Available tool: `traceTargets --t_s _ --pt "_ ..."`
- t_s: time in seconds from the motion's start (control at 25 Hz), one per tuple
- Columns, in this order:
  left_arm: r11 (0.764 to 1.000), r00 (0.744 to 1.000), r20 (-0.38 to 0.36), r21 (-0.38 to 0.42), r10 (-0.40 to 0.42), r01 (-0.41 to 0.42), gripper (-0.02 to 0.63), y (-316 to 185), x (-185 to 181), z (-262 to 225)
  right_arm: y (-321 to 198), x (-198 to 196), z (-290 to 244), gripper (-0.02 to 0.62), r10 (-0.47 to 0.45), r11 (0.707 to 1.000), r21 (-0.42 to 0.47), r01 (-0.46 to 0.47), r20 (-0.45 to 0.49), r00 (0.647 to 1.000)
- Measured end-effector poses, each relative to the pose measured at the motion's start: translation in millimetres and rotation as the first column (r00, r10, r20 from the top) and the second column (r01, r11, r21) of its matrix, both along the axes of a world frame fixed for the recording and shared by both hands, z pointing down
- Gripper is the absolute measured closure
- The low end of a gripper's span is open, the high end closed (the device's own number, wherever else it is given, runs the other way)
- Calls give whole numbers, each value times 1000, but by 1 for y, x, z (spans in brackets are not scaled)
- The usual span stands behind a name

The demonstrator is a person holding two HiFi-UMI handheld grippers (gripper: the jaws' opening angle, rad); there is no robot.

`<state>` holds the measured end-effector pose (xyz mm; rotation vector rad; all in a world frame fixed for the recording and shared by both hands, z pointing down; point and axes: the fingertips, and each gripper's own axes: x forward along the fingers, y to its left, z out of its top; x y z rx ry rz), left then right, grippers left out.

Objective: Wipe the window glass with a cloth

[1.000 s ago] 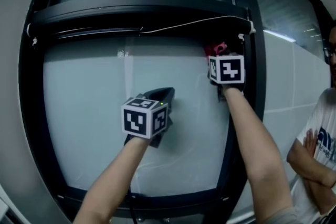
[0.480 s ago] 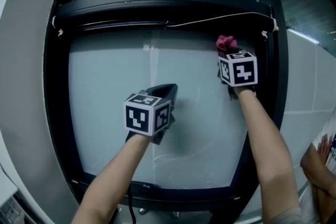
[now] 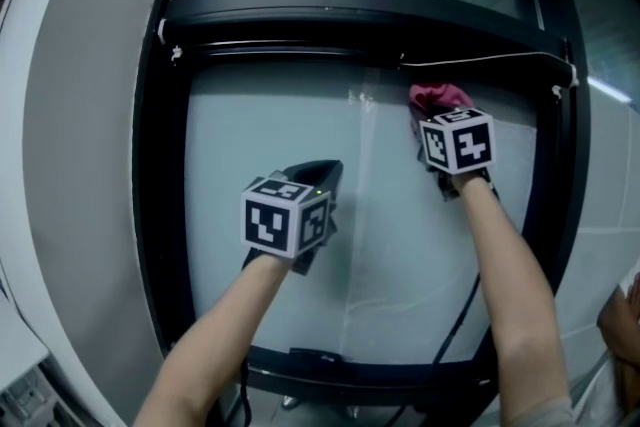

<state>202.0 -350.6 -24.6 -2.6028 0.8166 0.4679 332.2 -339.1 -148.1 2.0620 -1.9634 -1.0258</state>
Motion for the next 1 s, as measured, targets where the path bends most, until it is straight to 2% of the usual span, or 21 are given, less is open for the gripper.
traceTargets --t_s 0.2,0.64,1.0 --pt "999 999 -4 -5 -47 47 600 -18 -48 2 -28 -65 4 581 -90 995 -48 88 -62 994" --pt "983 983 -8 -24 -184 183 600 -58 -159 16 -94 -201 10 581 -252 966 -87 243 -109 962" --pt "969 970 -11 -47 -245 244 600 -76 -216 27 -129 -284 9 581 -346 936 -113 333 -121 931"
